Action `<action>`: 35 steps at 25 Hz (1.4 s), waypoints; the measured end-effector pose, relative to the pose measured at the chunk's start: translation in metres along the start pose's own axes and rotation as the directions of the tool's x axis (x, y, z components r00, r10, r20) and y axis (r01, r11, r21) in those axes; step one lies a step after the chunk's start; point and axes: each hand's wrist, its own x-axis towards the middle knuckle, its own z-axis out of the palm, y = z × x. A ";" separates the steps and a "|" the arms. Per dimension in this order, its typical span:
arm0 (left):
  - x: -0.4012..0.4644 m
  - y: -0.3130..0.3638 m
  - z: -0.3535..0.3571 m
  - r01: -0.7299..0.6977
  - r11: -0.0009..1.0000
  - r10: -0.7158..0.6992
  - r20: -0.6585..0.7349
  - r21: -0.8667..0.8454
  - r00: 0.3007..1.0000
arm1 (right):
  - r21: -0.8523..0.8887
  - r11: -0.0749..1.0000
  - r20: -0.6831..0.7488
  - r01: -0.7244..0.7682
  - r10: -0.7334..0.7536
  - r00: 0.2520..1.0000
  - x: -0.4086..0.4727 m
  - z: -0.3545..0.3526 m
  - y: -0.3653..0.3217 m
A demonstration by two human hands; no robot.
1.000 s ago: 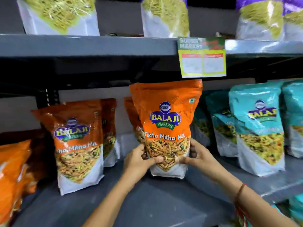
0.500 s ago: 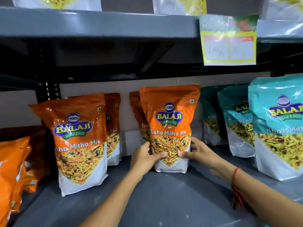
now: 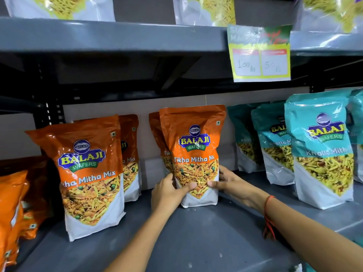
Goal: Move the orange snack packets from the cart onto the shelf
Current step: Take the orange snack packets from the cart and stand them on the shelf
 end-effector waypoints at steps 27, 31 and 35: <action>-0.292 0.244 0.326 0.283 0.613 0.572 0.661 -0.738 0.486 | -0.235 0.966 -0.949 0.113 -0.253 0.190 -0.451 -0.130 -0.035; -0.417 0.208 0.438 0.413 0.775 0.459 0.875 -0.478 0.152 | -0.025 0.993 -0.998 -0.120 -0.032 -0.057 -0.600 -0.155 0.040; -0.529 0.157 0.531 0.380 0.909 0.213 0.974 -0.170 -0.075 | 0.297 0.930 -0.929 -0.219 0.228 -0.292 -0.723 -0.150 0.147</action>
